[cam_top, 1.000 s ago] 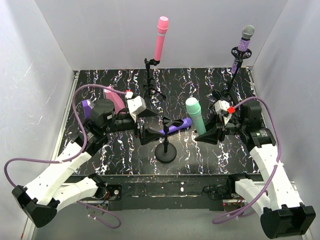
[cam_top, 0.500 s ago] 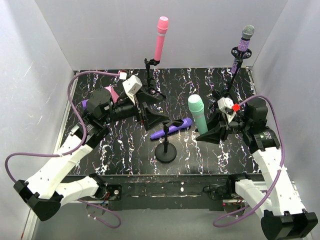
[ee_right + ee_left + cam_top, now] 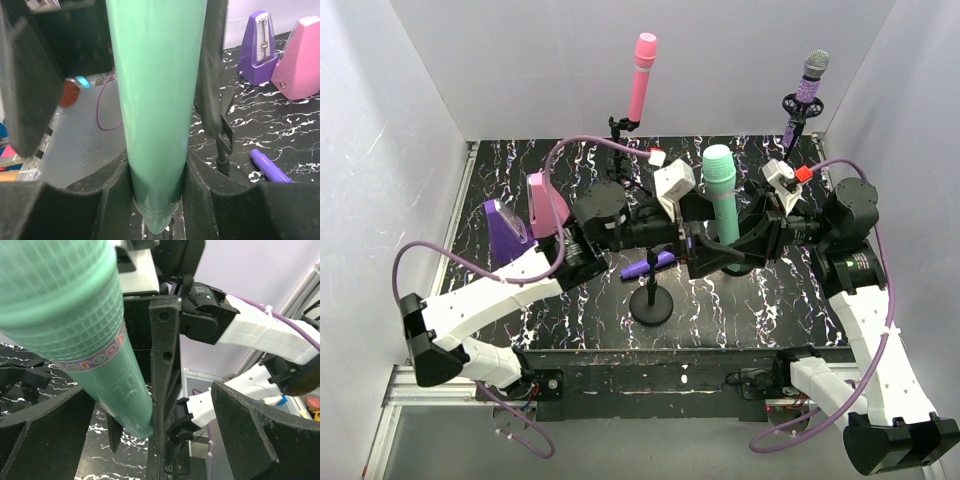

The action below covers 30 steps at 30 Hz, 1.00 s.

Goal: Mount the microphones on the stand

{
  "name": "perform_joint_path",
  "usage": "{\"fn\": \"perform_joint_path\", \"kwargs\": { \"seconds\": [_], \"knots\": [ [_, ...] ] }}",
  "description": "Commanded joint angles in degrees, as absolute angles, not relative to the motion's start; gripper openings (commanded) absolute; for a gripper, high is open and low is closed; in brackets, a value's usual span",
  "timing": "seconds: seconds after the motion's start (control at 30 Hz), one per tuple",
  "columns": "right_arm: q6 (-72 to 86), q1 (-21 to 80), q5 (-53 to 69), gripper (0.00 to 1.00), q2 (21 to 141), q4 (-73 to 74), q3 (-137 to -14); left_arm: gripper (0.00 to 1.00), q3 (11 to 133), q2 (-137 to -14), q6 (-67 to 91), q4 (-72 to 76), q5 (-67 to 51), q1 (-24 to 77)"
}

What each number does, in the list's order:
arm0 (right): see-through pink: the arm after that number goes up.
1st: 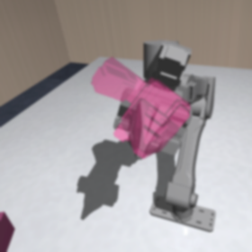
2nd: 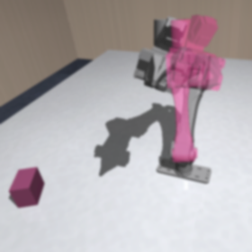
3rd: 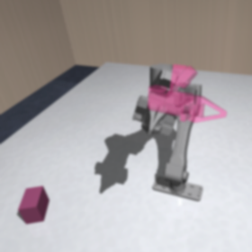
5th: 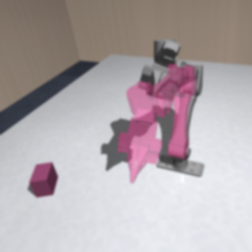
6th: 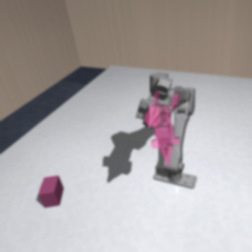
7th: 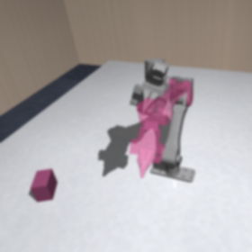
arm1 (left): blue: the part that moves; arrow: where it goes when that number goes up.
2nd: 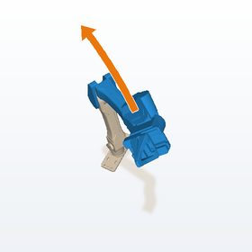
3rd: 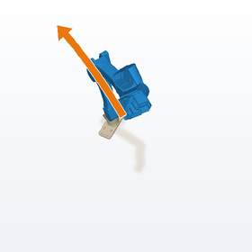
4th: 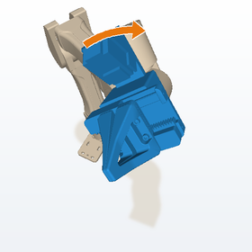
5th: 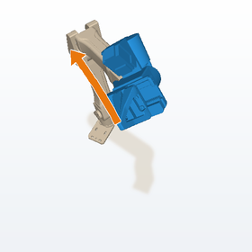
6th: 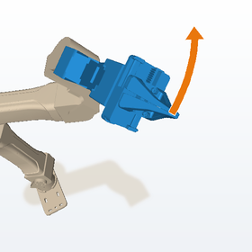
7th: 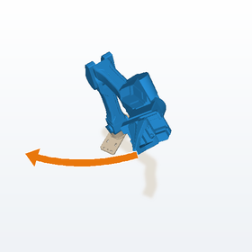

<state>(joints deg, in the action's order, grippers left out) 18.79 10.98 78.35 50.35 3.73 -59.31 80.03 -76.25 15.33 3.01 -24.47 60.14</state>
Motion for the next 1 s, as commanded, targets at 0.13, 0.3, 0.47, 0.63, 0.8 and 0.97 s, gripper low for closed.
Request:
{"fn": "perform_joint_path", "kwargs": {
  "seconds": [0.13, 0.3, 0.47, 0.63, 0.8, 0.97],
  "knots": [
    [31.81, 11.34, 78.13, 0.01, 49.13, -9.05, -59.24, 0.93, 78.49, -78.57, 12.13, 13.70, -10.57, 65.91],
    [32.17, 11.25, 78.22, 0.01, 48.78, -10.02, -57.75, 0.82, 74.54, -77.00, 14.41, 21.42, -4.93, 66.27],
    [32.61, 11.25, 78.49, 0.01, 48.78, -10.54, -57.39, 0.82, 71.55, -75.32, 17.48, 26.45, -3.17, 66.27],
    [35.50, 11.16, 78.84, 0.01, 48.87, -14.14, -56.69, 0.71, 70.58, -76.02, 18.55, 28.74, -2.37, 66.62],
    [37.00, 11.25, 79.19, 0.01, 48.78, -16.17, -55.20, 0.47, 70.23, -76.90, 18.37, 29.35, -1.58, 66.88],
    [37.00, 11.34, 79.10, 0.03, 48.69, -16.26, -54.41, 0.17, 72.07, -77.61, 16.27, 26.03, -4.39, 66.88]
  ]
}}
